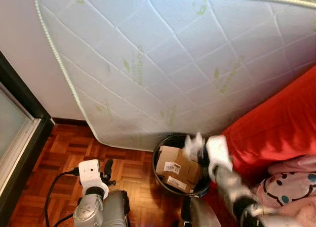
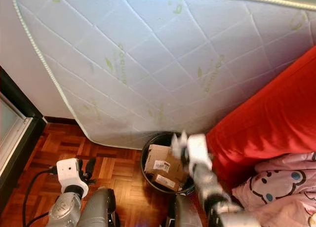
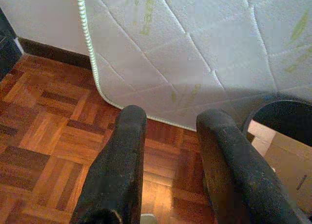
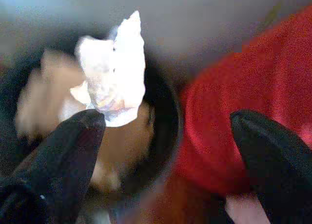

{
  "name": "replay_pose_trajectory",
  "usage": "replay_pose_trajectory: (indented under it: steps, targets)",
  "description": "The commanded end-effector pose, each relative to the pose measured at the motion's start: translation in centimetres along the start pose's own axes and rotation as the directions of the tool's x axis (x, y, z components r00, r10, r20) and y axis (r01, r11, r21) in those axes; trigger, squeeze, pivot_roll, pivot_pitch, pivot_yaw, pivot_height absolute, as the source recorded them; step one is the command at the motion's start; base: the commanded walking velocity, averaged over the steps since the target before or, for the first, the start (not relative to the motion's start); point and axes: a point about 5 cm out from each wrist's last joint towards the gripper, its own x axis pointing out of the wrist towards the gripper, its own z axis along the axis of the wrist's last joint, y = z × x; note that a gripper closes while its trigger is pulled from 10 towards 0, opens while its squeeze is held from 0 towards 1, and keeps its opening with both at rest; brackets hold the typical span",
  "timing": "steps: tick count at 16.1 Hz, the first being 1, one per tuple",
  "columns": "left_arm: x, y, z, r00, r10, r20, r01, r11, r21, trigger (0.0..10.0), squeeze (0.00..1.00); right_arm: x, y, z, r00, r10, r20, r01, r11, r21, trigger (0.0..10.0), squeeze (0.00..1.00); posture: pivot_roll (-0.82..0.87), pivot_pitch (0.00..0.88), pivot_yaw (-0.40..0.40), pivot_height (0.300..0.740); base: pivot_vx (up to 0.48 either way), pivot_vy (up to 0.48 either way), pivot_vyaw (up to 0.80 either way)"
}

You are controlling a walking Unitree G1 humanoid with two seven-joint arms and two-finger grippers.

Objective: Clean up the room

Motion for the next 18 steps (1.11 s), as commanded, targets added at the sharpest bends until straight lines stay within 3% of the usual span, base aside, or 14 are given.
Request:
replay_pose_trajectory:
  steps: [1, 3, 6, 8, 10, 12, 14, 15, 16, 18]
  targets:
    - [-0.3, -0.1, -0.6, 0.999, 0.001, -0.032, -0.001, 1.000, -0.006, 10.0, 0.00, -0.2, -0.8, -1.8, 0.997, -0.038, -0.070, 0.032, 0.996, -0.083, 10.0, 0.00, 0.13, 0.185, -0.112, 0.625, 0.000, 0.000, 0.00]
    - [-0.2, 0.0, -0.6, 0.999, -0.002, -0.034, 0.002, 1.000, -0.006, 10.0, 0.00, -0.5, -0.7, -3.0, 0.993, -0.015, -0.114, 0.009, 0.999, -0.051, 10.0, 0.00, 0.13, 0.181, -0.112, 0.625, 0.000, 0.000, 0.00]
    - [-0.1, 0.0, -0.5, 0.999, -0.004, -0.035, 0.004, 1.000, -0.005, 10.0, 0.00, -0.1, 0.2, -0.7, 0.998, 0.061, -0.016, -0.058, 0.987, 0.147, 10.0, 0.00, 0.13, 0.179, -0.110, 0.625, 0.000, 0.000, 0.00]
    - [-0.2, 0.0, -0.5, 0.999, -0.005, -0.035, 0.005, 1.000, -0.004, 10.0, 0.00, 0.2, -0.8, 1.4, 0.998, -0.038, 0.060, 0.036, 0.999, 0.032, 10.0, 0.00, 0.12, 0.179, -0.109, 0.625, 0.000, 0.000, 0.00]
    - [-0.2, 0.0, -0.5, 0.999, -0.004, -0.037, 0.004, 1.000, -0.004, 10.0, 0.00, 0.3, -1.7, 1.9, 0.989, -0.119, 0.084, 0.128, 0.987, -0.101, 10.0, 0.00, 0.13, 0.181, -0.112, 0.625, 0.000, 0.000, 0.00]
    - [-0.2, 0.0, -0.6, 0.999, -0.003, -0.038, 0.003, 1.000, -0.006, 10.0, 0.00, 0.2, -2.1, 0.8, 0.988, -0.143, 0.059, 0.153, 0.959, -0.238, 10.0, 0.00, 0.13, 0.184, -0.114, 0.625, 0.000, 0.000, 0.00]
    - [-0.3, -0.1, -0.6, 0.999, -0.004, -0.040, 0.003, 1.000, -0.007, 10.0, 0.00, -0.1, -2.8, -1.2, 0.985, -0.171, -0.027, 0.161, 0.960, -0.228, 10.0, 0.00, 0.13, 0.186, -0.114, 0.625, 0.000, 0.000, 0.00]
    - [-0.3, -0.1, -0.6, 0.999, -0.004, -0.041, 0.003, 1.000, -0.008, 10.0, 0.00, -0.2, -2.8, -1.6, 0.985, -0.165, -0.042, 0.154, 0.968, -0.197, 10.0, 0.00, 0.12, 0.187, -0.113, 0.625, 0.000, 0.000, 0.00]
    - [-0.3, -0.1, -0.7, 0.999, -0.004, -0.043, 0.004, 1.000, -0.008, 10.0, 0.00, -0.2, -2.0, -1.7, 0.995, -0.084, -0.062, 0.082, 0.996, -0.025, 10.0, 0.00, 0.12, 0.186, -0.113, 0.625, 0.000, 0.000, 0.00]
    - [-0.3, -0.1, -0.7, 0.999, -0.005, -0.045, 0.005, 1.000, -0.009, 10.0, 0.00, -0.2, -0.9, -1.7, 0.997, 0.010, -0.082, 0.011, 0.967, 0.255, 10.0, 0.00, 0.12, 0.186, -0.113, 0.625, 0.000, 0.000, 0.00]
